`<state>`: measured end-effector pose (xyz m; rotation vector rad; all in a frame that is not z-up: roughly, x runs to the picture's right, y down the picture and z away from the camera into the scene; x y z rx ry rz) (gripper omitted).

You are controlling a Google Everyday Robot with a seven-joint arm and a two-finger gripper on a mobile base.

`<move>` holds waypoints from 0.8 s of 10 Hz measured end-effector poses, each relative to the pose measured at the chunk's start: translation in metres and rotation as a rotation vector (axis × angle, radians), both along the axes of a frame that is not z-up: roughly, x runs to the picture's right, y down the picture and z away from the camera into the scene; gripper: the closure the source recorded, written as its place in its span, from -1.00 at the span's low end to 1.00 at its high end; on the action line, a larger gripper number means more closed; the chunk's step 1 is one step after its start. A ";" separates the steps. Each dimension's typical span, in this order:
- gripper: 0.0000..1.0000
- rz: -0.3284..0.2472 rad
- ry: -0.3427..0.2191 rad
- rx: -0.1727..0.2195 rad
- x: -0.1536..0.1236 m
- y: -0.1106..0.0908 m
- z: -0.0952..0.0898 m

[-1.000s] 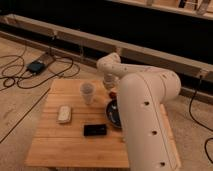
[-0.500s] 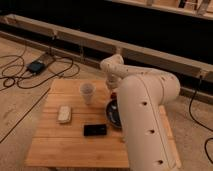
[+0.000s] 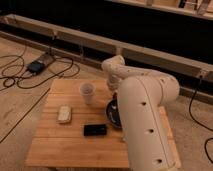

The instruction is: Place the pepper in the ceramic cup

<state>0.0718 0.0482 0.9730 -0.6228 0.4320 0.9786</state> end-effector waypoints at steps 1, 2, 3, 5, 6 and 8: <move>0.71 0.003 -0.003 0.002 0.000 -0.001 -0.001; 0.89 0.005 -0.004 0.009 0.000 -0.005 -0.002; 0.99 0.007 -0.007 0.022 0.001 -0.011 -0.004; 1.00 0.007 -0.016 0.075 0.000 -0.031 -0.010; 1.00 0.006 -0.018 0.107 0.000 -0.042 -0.013; 1.00 -0.001 -0.030 0.172 -0.005 -0.064 -0.022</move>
